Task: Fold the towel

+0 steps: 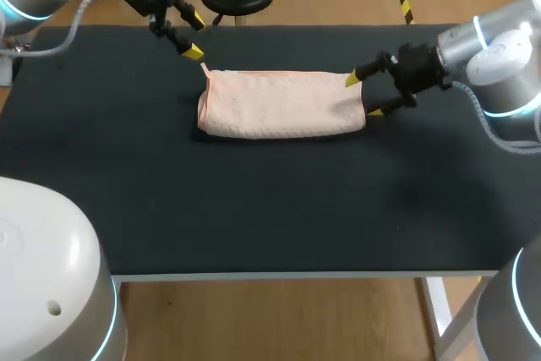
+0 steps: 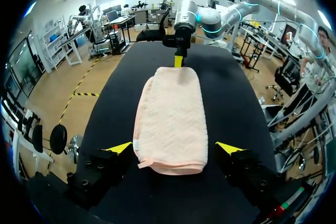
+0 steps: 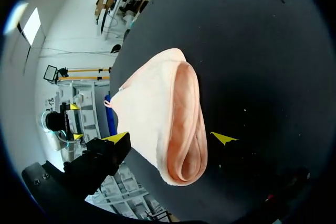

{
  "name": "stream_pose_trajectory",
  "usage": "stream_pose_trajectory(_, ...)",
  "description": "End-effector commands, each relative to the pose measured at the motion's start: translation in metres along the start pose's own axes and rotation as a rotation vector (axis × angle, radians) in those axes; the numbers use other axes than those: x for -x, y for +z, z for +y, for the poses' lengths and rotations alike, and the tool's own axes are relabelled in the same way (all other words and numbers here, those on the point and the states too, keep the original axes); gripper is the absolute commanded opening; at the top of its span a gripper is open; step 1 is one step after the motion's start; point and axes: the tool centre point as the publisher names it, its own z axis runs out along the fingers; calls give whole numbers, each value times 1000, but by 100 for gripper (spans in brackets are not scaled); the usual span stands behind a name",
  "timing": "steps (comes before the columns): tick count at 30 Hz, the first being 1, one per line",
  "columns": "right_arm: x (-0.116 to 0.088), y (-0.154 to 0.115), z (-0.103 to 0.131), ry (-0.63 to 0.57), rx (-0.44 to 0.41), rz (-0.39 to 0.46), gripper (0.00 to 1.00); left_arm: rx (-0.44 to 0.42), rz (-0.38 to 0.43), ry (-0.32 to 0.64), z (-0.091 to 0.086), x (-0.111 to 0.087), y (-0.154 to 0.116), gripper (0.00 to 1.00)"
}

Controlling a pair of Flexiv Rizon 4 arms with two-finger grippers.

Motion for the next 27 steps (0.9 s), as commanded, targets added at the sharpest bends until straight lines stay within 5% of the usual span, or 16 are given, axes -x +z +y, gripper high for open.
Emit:
stream_pose_trajectory(1,5,10,6,-18,-32,8,100,-2,-2,1,1,-1,1,100)
stream_pose_trajectory(24,-6,45,1,-75,-52,73,100,-2,-2,1,1,-1,1,100)
stream_pose_trajectory(25,-6,45,1,-73,-45,70,32,-2,-2,1,1,-1,1,100)
stream_pose_trajectory(26,-6,43,2,-72,-33,65,0,-2,-2,1,1,-1,1,100)
stream_pose_trajectory(27,-6,42,2,-74,-29,58,0,-2,-2,1,1,-1,1,100)
